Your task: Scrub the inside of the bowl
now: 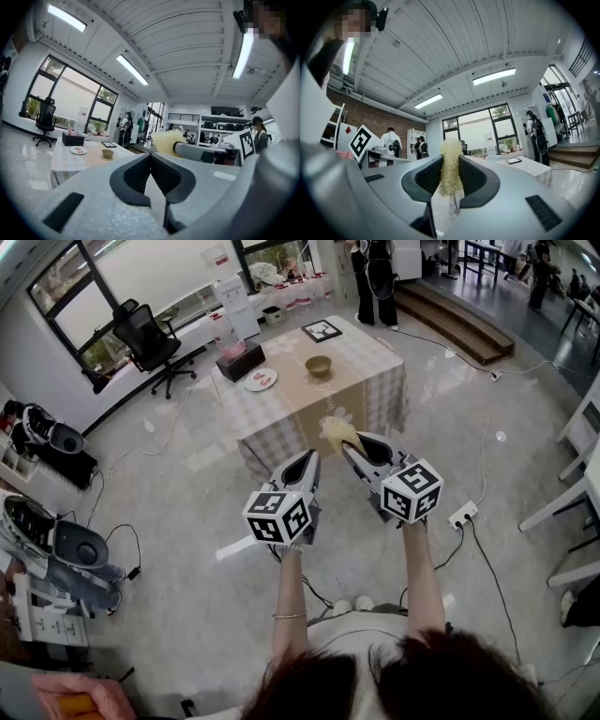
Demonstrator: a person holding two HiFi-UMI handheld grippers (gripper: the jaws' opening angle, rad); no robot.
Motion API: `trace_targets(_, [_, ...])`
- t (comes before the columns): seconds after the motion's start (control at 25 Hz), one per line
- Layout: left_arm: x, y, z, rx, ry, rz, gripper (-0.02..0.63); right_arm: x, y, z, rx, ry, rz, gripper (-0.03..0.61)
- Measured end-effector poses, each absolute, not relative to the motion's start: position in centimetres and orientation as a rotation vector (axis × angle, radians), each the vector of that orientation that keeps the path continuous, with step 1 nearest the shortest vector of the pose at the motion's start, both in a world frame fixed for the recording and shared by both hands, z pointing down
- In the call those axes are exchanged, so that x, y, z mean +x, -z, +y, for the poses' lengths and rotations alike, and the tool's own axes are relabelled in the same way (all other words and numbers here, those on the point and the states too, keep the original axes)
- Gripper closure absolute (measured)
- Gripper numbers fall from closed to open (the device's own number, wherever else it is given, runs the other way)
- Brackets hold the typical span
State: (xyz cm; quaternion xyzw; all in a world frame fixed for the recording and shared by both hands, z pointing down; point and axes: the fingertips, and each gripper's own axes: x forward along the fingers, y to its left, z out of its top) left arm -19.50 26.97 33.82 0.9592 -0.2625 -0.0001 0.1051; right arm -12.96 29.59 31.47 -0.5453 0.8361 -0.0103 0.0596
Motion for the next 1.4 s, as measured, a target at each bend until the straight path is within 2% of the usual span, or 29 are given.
trace_targets(0.96, [-15.2,-35.5,26.7,2.818,-0.063,-0.774,0.602,-8.7,-32.8,28.6,-1.654,0.073,2.512,0.485])
trace_targets(1.4, [-14.7,-36.6,21.9,2.818,-0.1,-0.769,0.603,-8.5,-34.0,23.5,-1.644,0.091,2.509,0.485])
